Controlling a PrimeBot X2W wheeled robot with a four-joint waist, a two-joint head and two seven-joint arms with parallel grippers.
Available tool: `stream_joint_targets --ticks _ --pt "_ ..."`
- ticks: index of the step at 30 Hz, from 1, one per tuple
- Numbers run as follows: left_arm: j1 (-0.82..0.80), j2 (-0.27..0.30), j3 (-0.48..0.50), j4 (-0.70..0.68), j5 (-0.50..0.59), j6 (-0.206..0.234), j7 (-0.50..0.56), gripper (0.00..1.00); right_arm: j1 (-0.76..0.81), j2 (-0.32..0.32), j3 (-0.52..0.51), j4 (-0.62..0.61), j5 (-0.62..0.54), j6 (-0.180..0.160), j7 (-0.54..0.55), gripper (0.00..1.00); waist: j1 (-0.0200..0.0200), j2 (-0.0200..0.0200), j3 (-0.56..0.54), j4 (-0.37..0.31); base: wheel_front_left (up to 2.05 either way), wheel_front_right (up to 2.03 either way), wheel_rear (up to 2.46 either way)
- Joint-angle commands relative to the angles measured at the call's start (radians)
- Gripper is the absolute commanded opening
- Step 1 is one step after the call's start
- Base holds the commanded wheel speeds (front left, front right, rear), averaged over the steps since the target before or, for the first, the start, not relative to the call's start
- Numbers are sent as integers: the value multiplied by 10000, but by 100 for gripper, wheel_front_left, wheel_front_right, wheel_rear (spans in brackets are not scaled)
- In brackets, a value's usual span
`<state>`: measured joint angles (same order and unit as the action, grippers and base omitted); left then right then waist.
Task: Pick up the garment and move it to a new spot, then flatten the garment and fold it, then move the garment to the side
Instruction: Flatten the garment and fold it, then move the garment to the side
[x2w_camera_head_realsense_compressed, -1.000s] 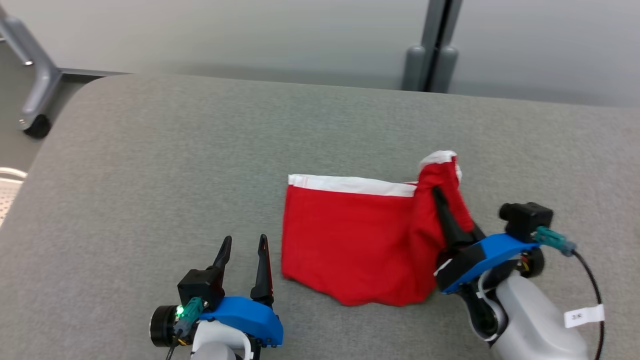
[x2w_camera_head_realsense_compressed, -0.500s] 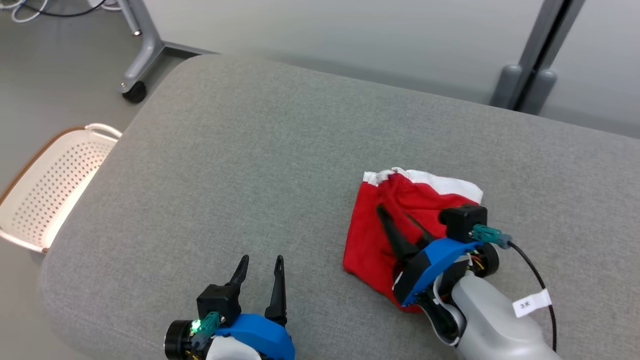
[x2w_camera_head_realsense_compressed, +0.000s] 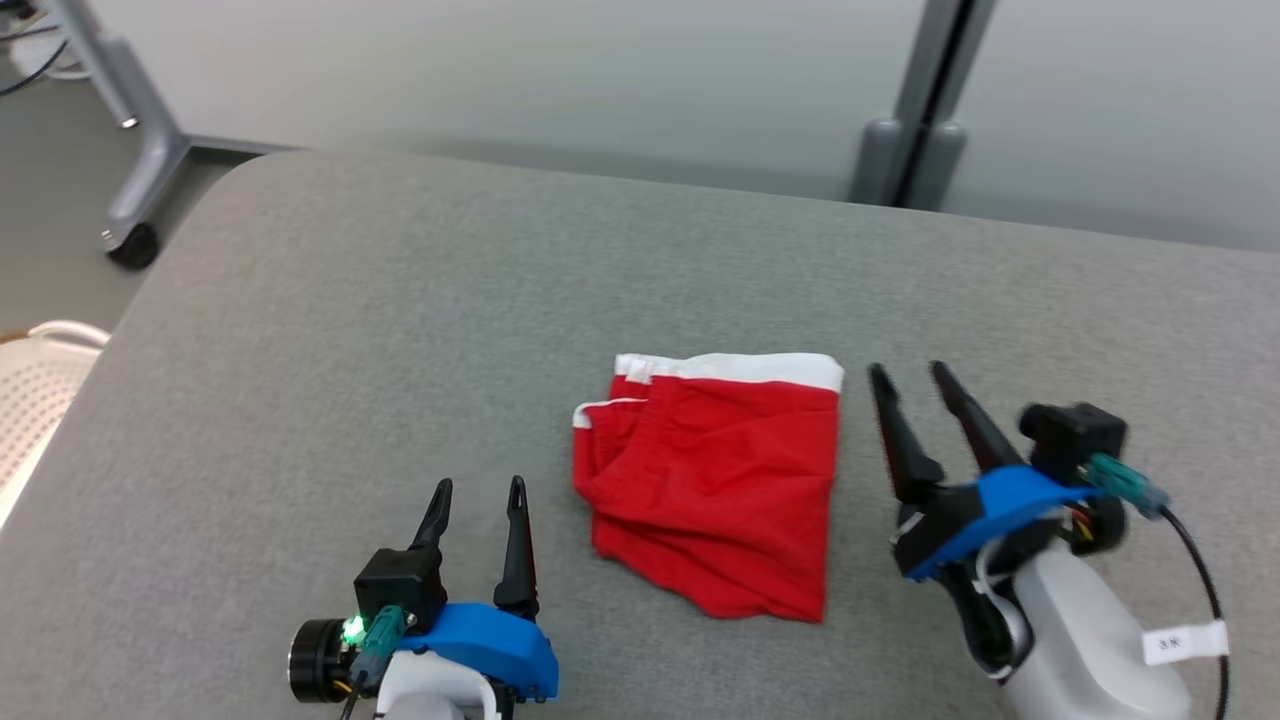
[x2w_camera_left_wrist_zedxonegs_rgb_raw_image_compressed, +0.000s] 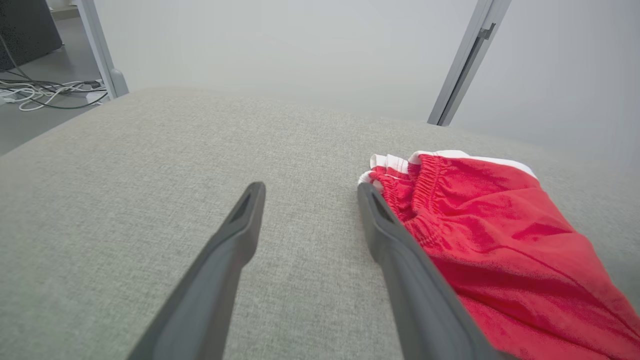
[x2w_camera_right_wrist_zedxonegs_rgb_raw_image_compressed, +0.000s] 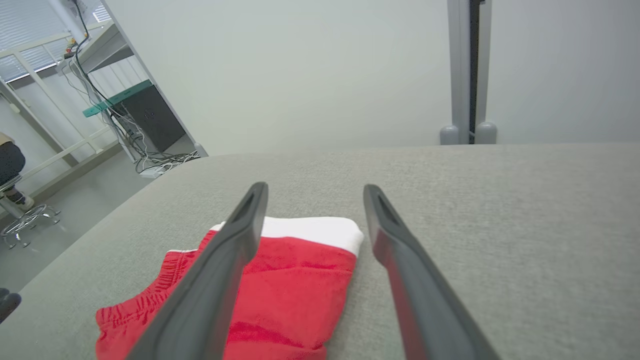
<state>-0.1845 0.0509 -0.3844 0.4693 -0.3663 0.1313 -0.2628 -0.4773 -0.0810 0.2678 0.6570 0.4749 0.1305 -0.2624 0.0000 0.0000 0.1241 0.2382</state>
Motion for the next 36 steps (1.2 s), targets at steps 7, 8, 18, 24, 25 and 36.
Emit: stream_joint_targets --ticks 7,8,18,24,25,36 --pt "447 -4 618 -226 697 65 -25 100 1499 198 -2277 -568 -2102 5 -25 100 0 0 -618 -1330 0 0 0" --pt "523 -4 698 -240 760 48 -25 100 1643 233 -2427 -592 -2263 5 -25 100 0 0 -680 -1421 0 0 0" --pt "1360 -6 1225 -273 1235 -150 -25 100 2718 296 -2328 -493 -2198 3 -26 100 0 0 -1191 -2037 0 0 0" --pt "1517 -6 1328 -344 1274 -180 -25 100 2948 286 -2085 -486 -1889 3 -26 100 0 0 -1232 -2055 0 0 0" --pt "1535 -6 1333 -360 1284 -180 -25 100 2976 287 -2076 -494 -1855 3 -26 100 0 0 -1227 -2046 0 0 0" --pt "1122 -6 822 -421 1103 -217 -25 100 2379 292 -1575 -333 -1582 3 -25 100 0 0 -671 -1302 0 0 0"
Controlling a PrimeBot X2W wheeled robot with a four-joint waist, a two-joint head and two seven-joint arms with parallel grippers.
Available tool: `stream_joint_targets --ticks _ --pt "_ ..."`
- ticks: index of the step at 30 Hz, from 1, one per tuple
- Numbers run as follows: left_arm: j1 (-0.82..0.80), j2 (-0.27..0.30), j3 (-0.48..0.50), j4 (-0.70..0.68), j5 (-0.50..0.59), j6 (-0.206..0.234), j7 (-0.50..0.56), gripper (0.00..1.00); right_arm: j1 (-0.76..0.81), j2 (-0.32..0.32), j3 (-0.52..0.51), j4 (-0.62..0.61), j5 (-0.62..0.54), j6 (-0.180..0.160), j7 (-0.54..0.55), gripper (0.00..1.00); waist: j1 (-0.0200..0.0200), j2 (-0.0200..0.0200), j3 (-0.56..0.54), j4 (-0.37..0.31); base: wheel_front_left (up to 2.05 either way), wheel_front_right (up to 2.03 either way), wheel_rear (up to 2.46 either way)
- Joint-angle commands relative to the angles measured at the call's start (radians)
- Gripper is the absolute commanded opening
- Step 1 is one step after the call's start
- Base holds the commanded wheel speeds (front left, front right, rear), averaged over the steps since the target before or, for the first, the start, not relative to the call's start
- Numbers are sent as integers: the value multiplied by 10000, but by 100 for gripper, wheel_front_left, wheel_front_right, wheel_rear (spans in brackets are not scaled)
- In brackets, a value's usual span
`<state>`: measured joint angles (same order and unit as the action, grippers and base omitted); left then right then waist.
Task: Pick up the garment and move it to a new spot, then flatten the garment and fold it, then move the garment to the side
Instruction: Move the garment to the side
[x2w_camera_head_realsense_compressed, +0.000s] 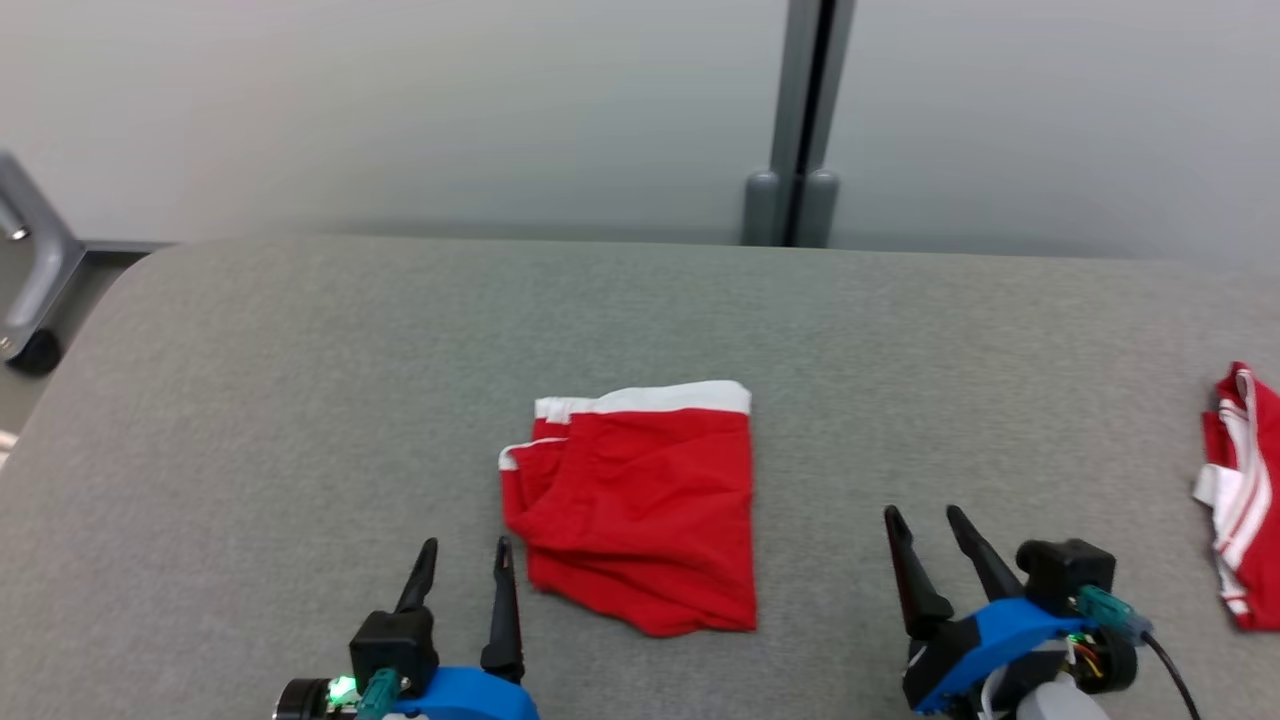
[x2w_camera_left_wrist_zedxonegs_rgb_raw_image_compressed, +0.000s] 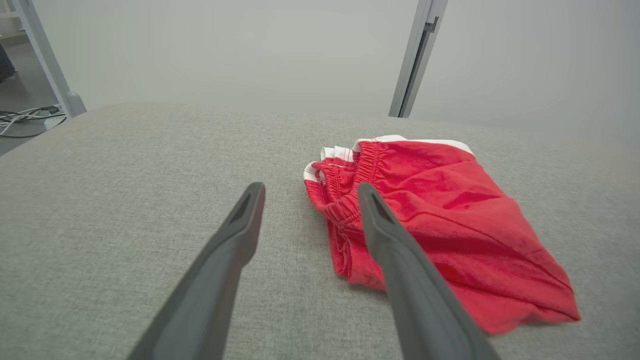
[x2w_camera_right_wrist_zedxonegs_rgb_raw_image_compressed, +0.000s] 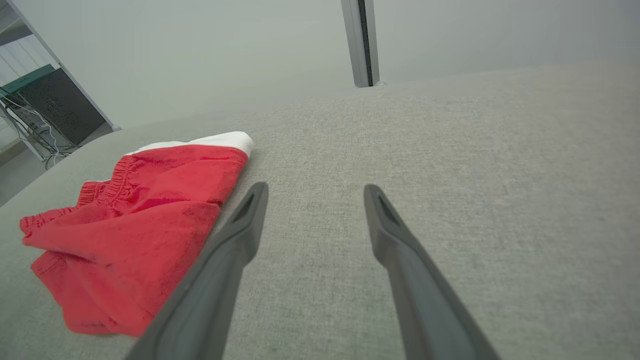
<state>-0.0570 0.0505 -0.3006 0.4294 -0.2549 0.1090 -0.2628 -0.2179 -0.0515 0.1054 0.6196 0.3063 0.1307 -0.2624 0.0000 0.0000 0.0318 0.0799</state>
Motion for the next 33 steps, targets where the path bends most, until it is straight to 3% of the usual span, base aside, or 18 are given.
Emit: stream_joint_targets --ticks 1,6,11,14,15,16,18,26,33 --pt "-235 7 -239 0 -102 43 -25 100 -508 -4 443 353 237 1 -25 100 0 0 435 642 0 0 0" --pt "-421 -1 -645 33 -265 99 -25 100 -1206 -19 998 1086 600 1 -25 100 0 0 793 1534 0 0 0" --pt "-505 -2 -887 32 -323 206 -25 100 -1983 -32 926 2390 869 1 -27 100 0 0 1127 2504 0 0 0" --pt "-504 -5 -877 -21 -309 223 -25 100 -2359 -27 733 3161 814 1 -25 85 0 0 1284 2816 0 0 0" --pt "-504 -5 -857 -42 -304 224 -25 100 -2393 -26 724 3415 825 1 -25 67 0 0 1324 2856 0 0 0" --pt "-489 -7 -846 -71 -298 228 -25 100 -2430 -23 776 3581 976 1 -13 62 0 0 1353 2868 0 0 0" --pt "-475 -7 -835 -133 -296 260 -25 100 -2449 8 1015 3761 1108 3 2 0 0 0 1426 2807 0 0 0" --pt "-788 -7 -1106 -302 -269 173 -25 100 -2548 -67 1084 2900 1158 0 -10 0 0 0 1346 1693 0 0 0" --pt "-1054 -5 -1312 -164 -354 61 -25 100 -2380 -30 1482 2130 1346 1 -13 0 0 0 1119 -588 0 0 0"
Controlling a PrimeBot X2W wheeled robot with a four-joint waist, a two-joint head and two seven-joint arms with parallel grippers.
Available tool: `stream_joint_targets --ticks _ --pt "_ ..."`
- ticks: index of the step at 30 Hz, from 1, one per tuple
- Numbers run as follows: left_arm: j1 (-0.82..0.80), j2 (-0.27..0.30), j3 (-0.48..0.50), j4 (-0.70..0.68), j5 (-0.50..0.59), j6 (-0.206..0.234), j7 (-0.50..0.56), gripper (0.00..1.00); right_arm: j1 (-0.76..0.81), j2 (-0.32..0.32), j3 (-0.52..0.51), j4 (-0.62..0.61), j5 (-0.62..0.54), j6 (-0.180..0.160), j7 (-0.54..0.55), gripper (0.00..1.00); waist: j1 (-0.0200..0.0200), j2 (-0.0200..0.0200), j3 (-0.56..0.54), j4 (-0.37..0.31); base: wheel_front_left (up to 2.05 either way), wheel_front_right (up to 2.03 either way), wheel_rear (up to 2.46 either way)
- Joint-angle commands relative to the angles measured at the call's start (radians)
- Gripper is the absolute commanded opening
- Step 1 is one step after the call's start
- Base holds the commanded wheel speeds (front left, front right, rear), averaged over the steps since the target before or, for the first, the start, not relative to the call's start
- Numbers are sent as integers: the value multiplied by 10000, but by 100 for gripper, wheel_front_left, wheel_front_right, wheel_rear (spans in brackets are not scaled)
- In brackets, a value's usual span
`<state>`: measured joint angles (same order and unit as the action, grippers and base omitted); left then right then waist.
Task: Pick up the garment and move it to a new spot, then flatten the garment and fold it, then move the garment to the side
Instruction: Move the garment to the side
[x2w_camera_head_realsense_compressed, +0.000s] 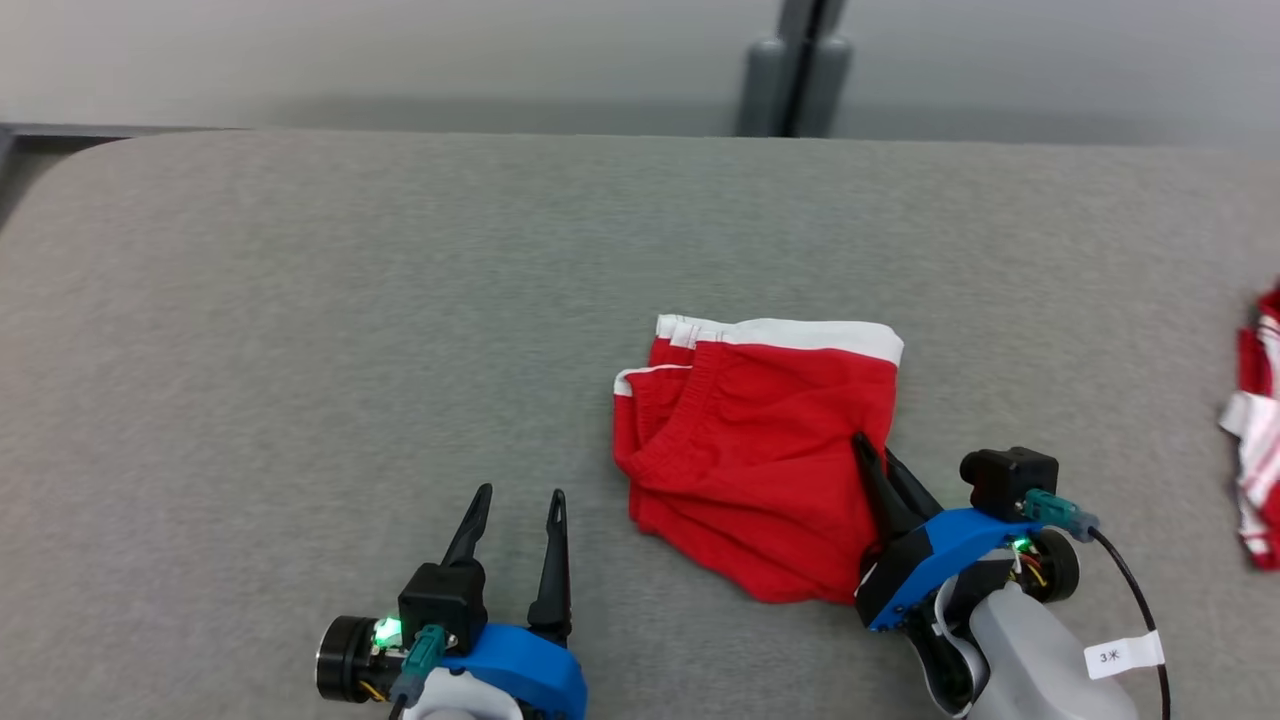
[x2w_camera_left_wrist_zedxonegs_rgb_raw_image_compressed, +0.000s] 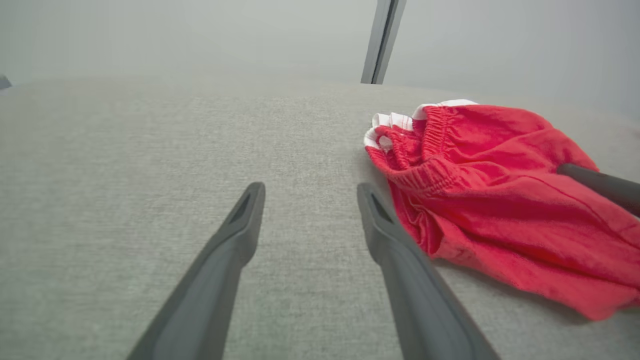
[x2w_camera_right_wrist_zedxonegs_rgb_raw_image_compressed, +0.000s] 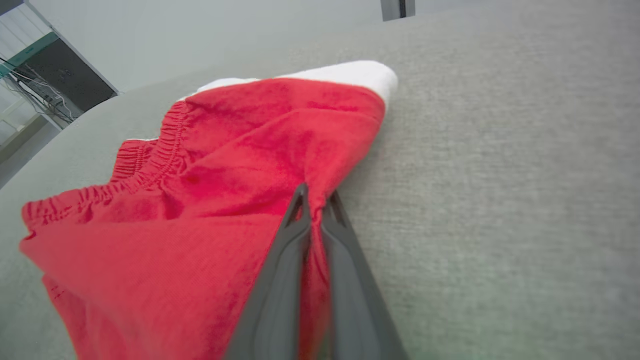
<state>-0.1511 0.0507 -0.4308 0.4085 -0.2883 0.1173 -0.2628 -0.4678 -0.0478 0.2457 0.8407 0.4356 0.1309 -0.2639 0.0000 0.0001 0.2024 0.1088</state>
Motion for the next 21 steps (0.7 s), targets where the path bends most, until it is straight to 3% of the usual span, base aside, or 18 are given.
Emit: stream_joint_targets --ticks 1,7,11,16,21 --pt "-178 -9 -68 79 -22 -48 -25 100 133 -65 170 -155 91 -2 1 0 0 -1 -587 -1268 0 0 0" --pt "-417 -3 -57 350 -11 -125 -25 100 202 -63 812 -307 431 -2 2 0 0 -1 -529 -3530 0 0 0" --pt "-649 -6 -72 542 -4 -175 -25 100 133 -56 1132 -342 623 -1 2 0 0 -1 -391 -4690 0 0 0" --pt "-899 -3 -214 694 -70 -255 -25 100 -20 -74 1323 -322 521 -1 2 0 0 -1 -115 -5442 0 0 0" --pt "-1106 13 -421 984 -101 -319 -25 100 -715 -563 1382 -313 62 -1 1 0 0 -1 214 -5389 0 0 0"
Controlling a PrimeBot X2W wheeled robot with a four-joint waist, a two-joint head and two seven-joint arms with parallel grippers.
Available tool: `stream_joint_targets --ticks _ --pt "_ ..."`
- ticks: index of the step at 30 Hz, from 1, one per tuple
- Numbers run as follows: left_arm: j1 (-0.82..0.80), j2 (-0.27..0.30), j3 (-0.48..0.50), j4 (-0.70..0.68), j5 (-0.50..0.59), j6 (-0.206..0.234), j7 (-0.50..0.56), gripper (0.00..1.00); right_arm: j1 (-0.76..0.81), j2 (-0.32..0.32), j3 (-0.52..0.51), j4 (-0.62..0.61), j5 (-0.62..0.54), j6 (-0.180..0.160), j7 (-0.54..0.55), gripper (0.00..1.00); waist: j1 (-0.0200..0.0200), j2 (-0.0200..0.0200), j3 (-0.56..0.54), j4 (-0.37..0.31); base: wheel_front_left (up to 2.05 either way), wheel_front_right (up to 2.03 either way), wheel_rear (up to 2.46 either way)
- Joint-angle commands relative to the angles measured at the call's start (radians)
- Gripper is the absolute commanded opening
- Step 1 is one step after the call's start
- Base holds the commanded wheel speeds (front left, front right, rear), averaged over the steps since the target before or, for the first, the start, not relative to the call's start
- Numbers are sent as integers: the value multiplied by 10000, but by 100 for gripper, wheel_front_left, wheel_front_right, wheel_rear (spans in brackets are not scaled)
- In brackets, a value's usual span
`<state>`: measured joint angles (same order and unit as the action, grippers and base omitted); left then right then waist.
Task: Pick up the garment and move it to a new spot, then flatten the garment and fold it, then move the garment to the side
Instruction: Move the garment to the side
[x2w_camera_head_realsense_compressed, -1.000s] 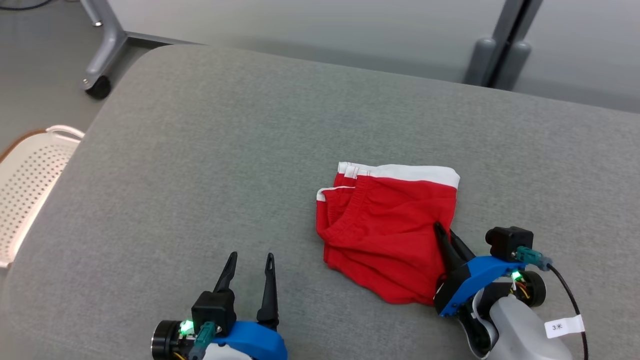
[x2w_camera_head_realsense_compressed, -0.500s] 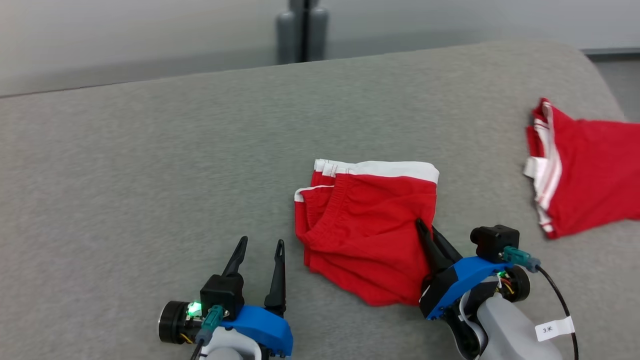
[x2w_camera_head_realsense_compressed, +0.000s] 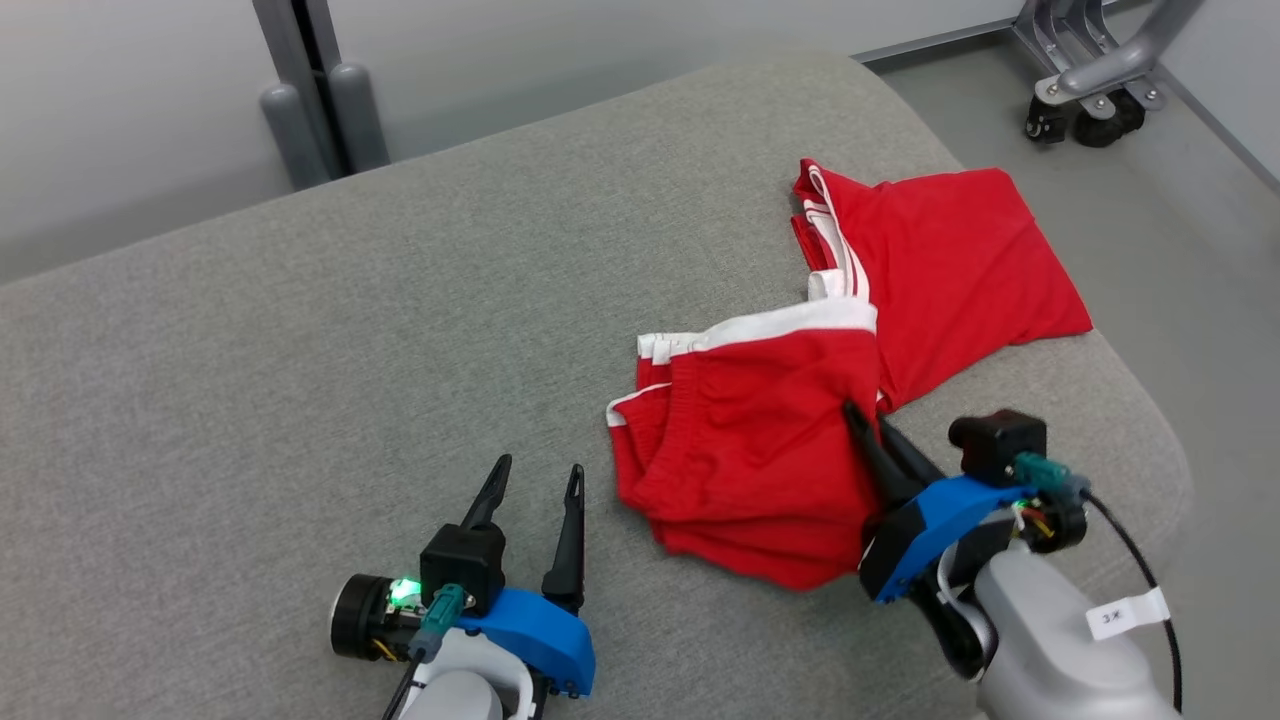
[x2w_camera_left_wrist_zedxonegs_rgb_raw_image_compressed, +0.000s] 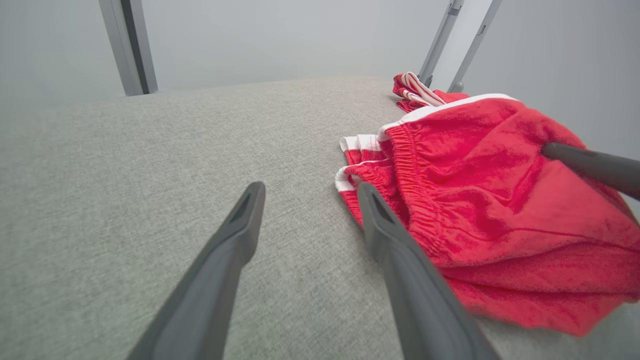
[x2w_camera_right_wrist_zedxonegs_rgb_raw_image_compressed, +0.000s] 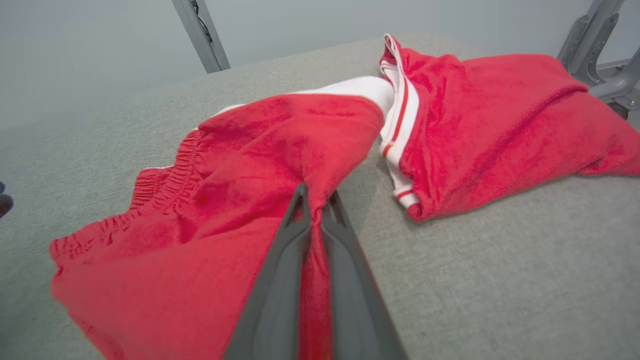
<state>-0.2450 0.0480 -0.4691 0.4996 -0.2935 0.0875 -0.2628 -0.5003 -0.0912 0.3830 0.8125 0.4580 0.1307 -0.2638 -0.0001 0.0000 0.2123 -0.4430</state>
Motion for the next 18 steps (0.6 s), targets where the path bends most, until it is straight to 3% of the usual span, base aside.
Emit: stream_joint_targets --ticks 1,6,9,11,12,18 --pt "-213 33 -108 106 -26 -57 -25 100 -555 -263 33 10 -248 1 -1 0 1 0 174 233 0 0 0" --pt "-402 32 -273 236 -23 -41 -25 100 -1485 -1143 96 307 -830 1 1 0 1 0 455 836 0 0 0" --pt "-444 30 -390 261 4 6 -25 100 -2229 -2004 -24 668 -1333 1 1 0 1 0 716 1435 0 0 0" --pt "-543 30 -373 249 41 82 -25 100 -2824 -2935 -219 1317 -1849 1 1 0 1 0 966 1995 0 0 0" --pt "-543 30 -373 249 41 82 -25 100 -2824 -2935 -219 1317 -1849 1 1 0 1 0 966 1995 0 0 0" --pt "-571 24 -241 16 119 219 -23 100 -3524 -4556 -1086 2960 -2781 1 -1 0 1 0 1312 2863 0 0 0"
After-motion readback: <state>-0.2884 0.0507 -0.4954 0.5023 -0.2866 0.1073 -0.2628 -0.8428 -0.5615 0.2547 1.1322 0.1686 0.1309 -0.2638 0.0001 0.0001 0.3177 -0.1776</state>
